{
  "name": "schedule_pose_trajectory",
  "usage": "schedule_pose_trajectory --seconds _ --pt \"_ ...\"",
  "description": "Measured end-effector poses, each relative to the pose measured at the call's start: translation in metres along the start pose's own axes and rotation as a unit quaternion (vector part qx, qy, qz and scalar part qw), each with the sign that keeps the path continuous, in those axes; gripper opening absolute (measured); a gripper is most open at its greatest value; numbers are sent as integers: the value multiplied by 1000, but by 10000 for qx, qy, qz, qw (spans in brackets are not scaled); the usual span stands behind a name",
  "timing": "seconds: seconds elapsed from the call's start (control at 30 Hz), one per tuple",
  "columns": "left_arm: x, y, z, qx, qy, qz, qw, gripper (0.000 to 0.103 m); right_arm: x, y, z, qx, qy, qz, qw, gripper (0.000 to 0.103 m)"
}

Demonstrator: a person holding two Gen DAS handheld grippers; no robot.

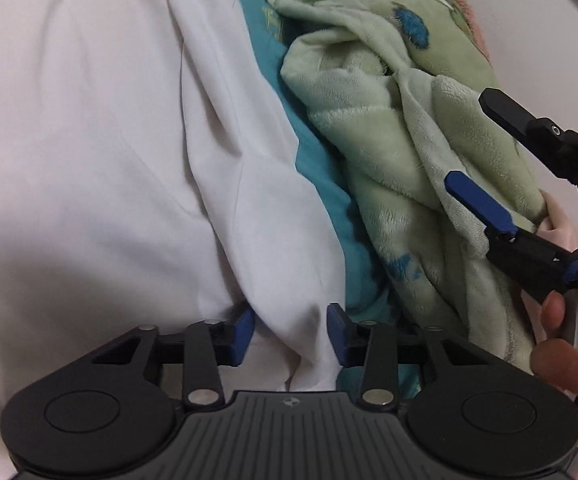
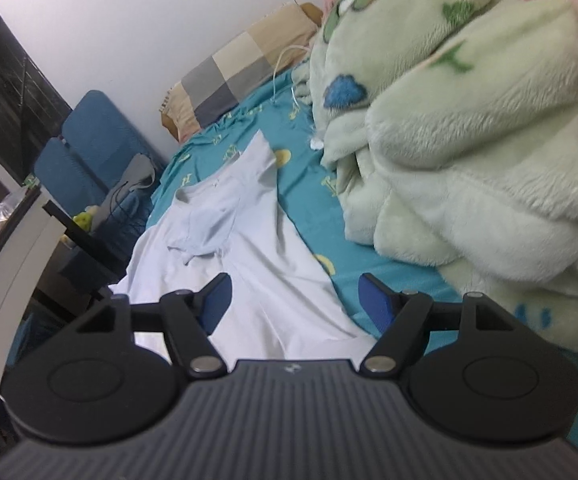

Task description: Fold clothes

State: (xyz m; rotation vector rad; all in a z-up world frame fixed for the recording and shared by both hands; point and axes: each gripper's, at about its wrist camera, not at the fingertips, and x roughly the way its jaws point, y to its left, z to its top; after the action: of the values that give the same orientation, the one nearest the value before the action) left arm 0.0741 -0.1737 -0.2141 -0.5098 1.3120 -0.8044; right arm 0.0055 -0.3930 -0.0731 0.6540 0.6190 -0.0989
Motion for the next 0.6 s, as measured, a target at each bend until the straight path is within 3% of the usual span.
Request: schedule_pose_trajectory --seconds 0.07,0.1,0.37,0.5,0.6 --pt "1 -1 1 25 62 -20 10000 5 4 0 -2 -4 52 -46 10000 73" --pt "0 -2 1 75 61 -21 10000 2 6 1 -3 -17 78 -72 9999 73" --pt "-66 -19 7 251 -228 -480 9983 1 23 2 -5 -97 319 -332 9989 73" --pt "-106 -13 13 2 -188 -397 9990 1 28 4 -5 -222 428 -440 9979 73" --pt "-117 -5 7 -45 -31 -22 10000 1 35 7 -6 -397 569 -534 9962 73"
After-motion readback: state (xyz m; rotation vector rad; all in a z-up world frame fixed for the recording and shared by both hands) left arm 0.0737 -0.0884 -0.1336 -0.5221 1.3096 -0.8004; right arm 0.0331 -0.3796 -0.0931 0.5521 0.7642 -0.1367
